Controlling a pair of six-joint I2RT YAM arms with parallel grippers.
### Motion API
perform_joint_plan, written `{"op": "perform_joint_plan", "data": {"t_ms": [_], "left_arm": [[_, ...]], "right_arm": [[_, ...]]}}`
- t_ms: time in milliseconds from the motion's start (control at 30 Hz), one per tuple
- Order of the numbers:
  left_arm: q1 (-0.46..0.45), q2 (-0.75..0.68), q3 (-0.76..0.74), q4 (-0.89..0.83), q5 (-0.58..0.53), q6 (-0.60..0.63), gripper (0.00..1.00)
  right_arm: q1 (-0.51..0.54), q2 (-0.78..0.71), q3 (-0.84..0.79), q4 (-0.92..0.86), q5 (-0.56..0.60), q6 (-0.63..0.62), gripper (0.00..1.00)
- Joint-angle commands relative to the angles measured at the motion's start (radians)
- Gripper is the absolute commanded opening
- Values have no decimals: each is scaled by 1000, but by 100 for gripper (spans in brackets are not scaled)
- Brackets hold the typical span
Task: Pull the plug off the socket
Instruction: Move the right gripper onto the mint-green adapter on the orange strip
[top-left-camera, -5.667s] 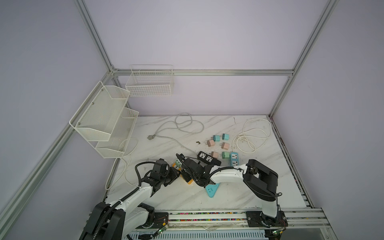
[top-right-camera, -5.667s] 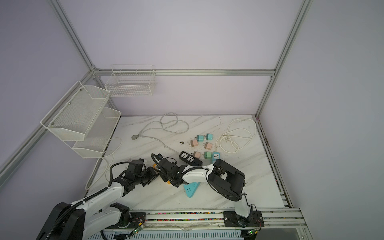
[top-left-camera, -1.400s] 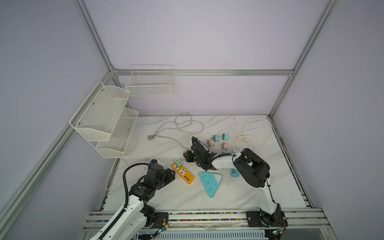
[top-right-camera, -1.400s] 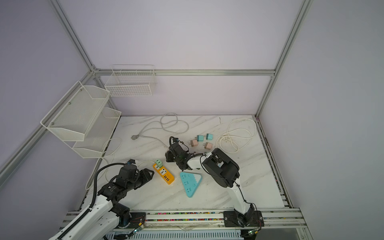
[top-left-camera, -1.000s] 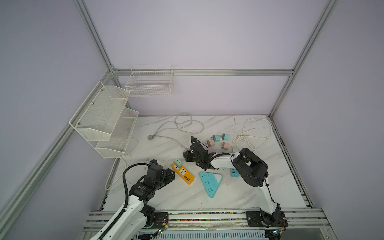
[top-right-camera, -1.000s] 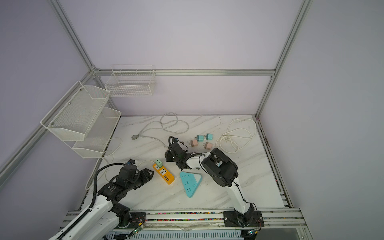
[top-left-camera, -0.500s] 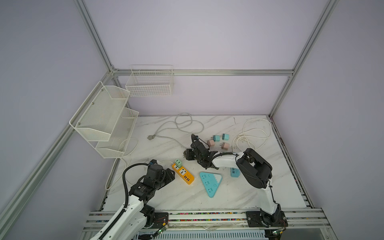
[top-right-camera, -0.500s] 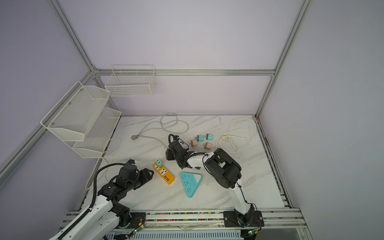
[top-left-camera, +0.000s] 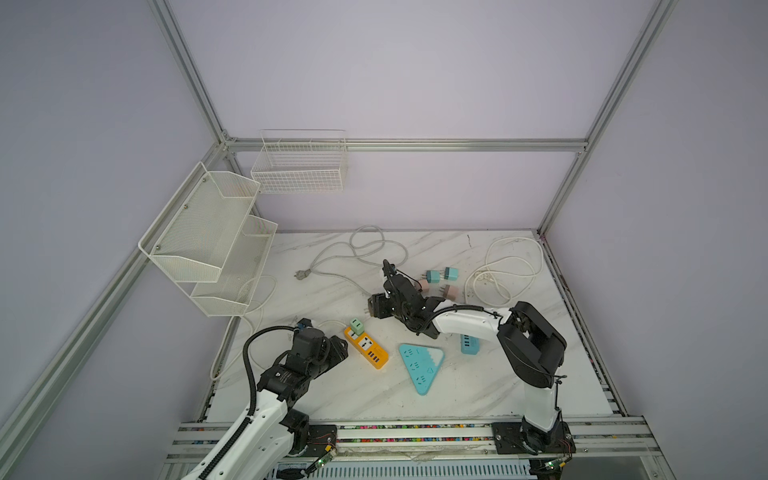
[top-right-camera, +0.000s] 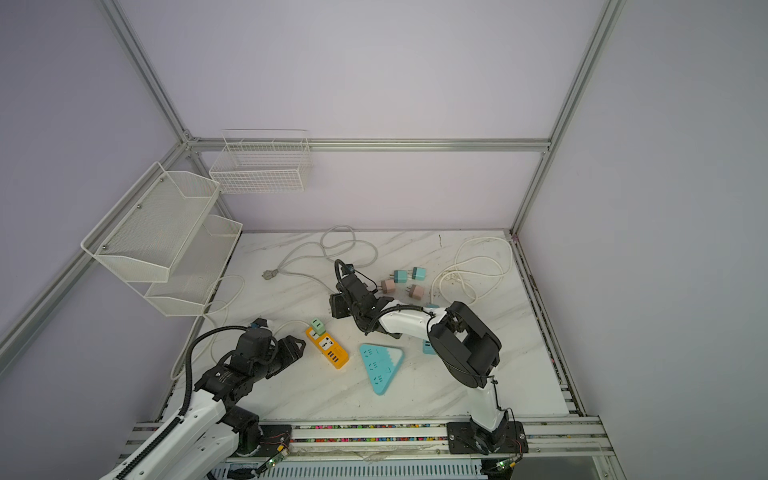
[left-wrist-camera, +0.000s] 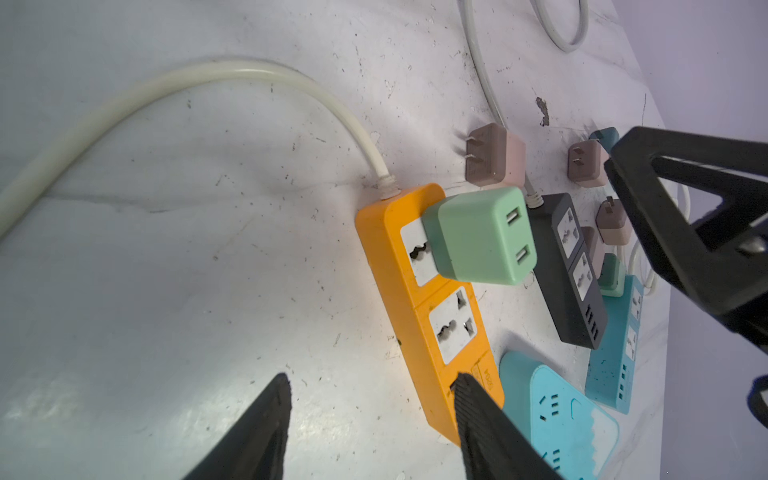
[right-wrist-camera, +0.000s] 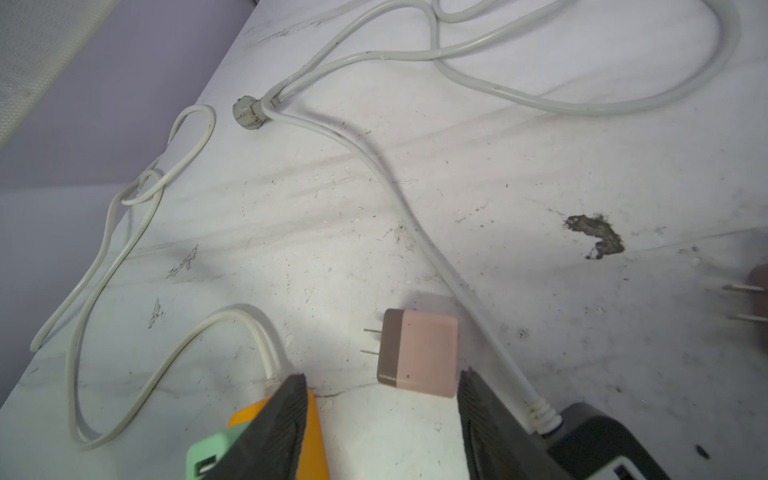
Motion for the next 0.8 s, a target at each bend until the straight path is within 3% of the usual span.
{"op": "perform_joint_plan", "data": {"t_ms": [0,367,767], "left_arm": [[15,5,83,36,-19,28,63],[46,16,68,64,-28,36,64],[74,19,47,77,-42,17,64]], "right_arm": [[34,-31,55,-137,13,-71,62],[176,27,169,-288,114,-156,64],[193,155,269,-311,148,-147,64]]}}
